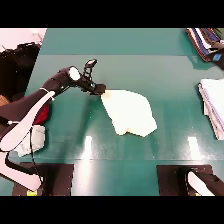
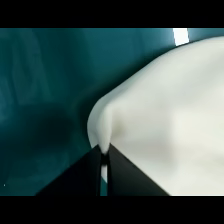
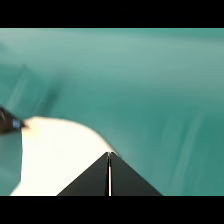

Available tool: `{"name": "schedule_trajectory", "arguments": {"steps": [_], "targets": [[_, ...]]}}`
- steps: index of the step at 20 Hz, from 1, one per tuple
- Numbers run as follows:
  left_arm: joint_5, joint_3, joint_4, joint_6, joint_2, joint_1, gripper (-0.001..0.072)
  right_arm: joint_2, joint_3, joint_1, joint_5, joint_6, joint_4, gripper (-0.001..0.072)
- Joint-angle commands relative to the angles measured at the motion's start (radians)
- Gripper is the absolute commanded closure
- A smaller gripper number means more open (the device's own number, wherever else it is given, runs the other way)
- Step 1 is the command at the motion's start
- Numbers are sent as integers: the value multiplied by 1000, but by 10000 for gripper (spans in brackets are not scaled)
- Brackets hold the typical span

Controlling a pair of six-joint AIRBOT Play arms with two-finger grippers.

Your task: Fold the shirts.

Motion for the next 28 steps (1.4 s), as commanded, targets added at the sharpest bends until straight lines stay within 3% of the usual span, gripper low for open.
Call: {"name": "schedule_trajectory", "arguments": {"steps": [1,3,4,5,6,9,11,13,18,19,21,24,28], "targets": [[-64,47,35,5,-8,42,683,0,-182,0,9,8,-10,693],[-156,121,80,5,-3,90,682,0,-324,-7,8,48,-9,686],[-182,152,92,5,11,113,682,-1,-403,-13,7,52,-9,505],[-188,172,94,6,26,130,682,-13,-473,-21,4,52,-6,276],[-183,187,95,6,44,143,682,-43,-538,-20,3,52,1,249],[-178,203,109,8,66,144,682,-178,-665,50,-86,37,88,261],[-193,202,111,8,65,144,682,-282,-684,127,-183,-27,195,261],[-205,202,111,10,65,144,682,-386,-648,211,-238,-60,263,261],[-215,202,111,10,65,144,682,-583,-461,380,-244,-64,260,274],[-221,202,111,9,65,144,682,-608,-432,398,-246,-64,259,366],[-234,203,112,9,68,144,682,-640,-374,417,-238,-64,223,697],[-223,203,185,5,142,144,683,-592,-290,406,-220,-56,109,695],[-154,203,297,6,399,144,682,-403,-80,294,-139,-9,-56,695]]}}
